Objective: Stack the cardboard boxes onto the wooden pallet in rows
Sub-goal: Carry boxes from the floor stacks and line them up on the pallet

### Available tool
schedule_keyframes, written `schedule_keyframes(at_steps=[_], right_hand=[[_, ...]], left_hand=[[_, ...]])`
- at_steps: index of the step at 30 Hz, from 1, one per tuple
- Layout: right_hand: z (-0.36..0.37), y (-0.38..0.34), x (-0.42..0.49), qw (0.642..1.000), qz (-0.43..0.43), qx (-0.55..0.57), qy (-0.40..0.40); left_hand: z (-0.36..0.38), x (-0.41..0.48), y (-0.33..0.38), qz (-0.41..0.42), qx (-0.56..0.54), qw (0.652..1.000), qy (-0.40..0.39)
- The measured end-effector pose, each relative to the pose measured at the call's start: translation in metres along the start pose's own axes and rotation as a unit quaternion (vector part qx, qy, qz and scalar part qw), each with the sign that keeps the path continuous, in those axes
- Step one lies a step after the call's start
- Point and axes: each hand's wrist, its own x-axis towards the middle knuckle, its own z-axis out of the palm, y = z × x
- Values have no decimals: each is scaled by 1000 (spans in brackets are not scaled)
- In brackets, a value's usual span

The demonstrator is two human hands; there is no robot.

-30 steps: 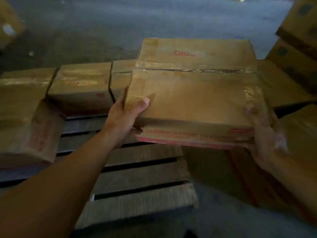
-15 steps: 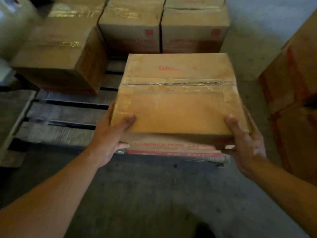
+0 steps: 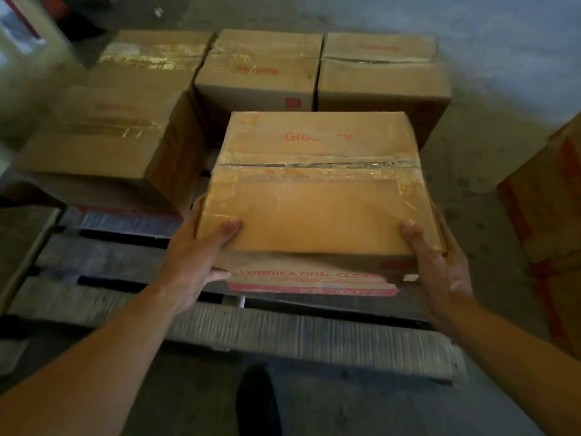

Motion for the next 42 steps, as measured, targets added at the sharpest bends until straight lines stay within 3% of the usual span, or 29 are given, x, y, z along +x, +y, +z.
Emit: schedule_keyframes(at_steps=[9, 15, 19, 23, 25, 30, 42], right_hand=[[140, 24, 76, 999, 14, -12, 49], [191, 45, 123, 998, 18, -43, 47], [208, 64, 132, 996, 15, -67, 57], [211, 72, 134, 996, 20, -67, 63], [213, 71, 134, 996, 21, -66, 58], [231, 70, 137, 996, 8, -76, 38], [244, 70, 141, 997, 15, -76, 22]], left_hand=[[-79, 153, 24, -5, 7, 1000, 6], [-108, 214, 16, -12, 12, 1000, 22], [-105, 225, -6, -28, -22, 992, 121], [-86, 220, -22, -54, -158, 958, 232], [-78, 219, -21, -84, -212, 942, 245], [-85, 231, -4, -115, -208, 933, 270], [-96, 240, -1, -117, -184, 939, 267]])
